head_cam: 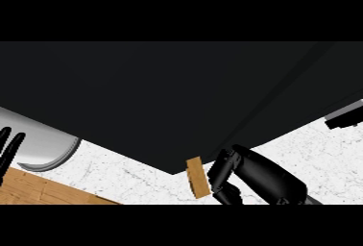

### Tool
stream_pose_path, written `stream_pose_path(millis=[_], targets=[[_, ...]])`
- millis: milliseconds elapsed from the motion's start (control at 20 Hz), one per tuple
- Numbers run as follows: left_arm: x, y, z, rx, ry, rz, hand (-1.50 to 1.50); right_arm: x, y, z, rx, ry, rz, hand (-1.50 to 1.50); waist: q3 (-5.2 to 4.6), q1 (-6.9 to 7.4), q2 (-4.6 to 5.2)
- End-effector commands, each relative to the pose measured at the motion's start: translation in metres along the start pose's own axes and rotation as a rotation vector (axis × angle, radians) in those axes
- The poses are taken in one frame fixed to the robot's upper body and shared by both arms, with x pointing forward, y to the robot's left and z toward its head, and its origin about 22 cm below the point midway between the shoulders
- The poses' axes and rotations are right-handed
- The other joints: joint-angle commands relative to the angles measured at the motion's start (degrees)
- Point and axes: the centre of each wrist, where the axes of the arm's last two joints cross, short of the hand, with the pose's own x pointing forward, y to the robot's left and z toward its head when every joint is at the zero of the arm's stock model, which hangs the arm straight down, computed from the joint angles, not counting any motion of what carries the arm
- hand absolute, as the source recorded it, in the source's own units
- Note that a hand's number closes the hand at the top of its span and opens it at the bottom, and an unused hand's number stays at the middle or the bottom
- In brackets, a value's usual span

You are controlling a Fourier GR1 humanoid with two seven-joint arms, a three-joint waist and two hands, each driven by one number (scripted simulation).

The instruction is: Pick up the bottled water, place it into the cabinet and close the cabinet

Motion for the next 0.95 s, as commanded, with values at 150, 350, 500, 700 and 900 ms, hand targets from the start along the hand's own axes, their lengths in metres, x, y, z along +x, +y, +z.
stream_pose_path(millis=[150,350,500,700,900], targets=[[0.004,0.006,0.004,0.013,-0.016,-0.006,-1.50,0.006,-0.032,-0.065,-0.282,0.077,-0.060,1.50,0.37,-0.85,-0.46],[-0.004,0.004,0.010,0.022,-0.010,0.014,-1.50,0.015,-0.056,-0.099,-0.387,0.089,-0.082,1.50,0.52,-1.57,-0.45],[-0.004,0.003,0.009,0.033,-0.007,0.011,-1.50,0.021,-0.075,-0.116,-0.476,0.093,-0.154,1.50,0.69,-1.59,-0.13],[-0.003,0.010,0.014,0.029,-0.003,0.005,-1.50,0.024,-0.081,-0.130,-0.530,0.099,-0.235,-1.50,0.62,-1.55,-0.01],[-0.003,0.011,0.010,0.036,-0.023,0.012,-1.50,0.036,-0.078,-0.144,-0.533,0.094,-0.253,-1.50,0.60,-2.70,-0.14]])
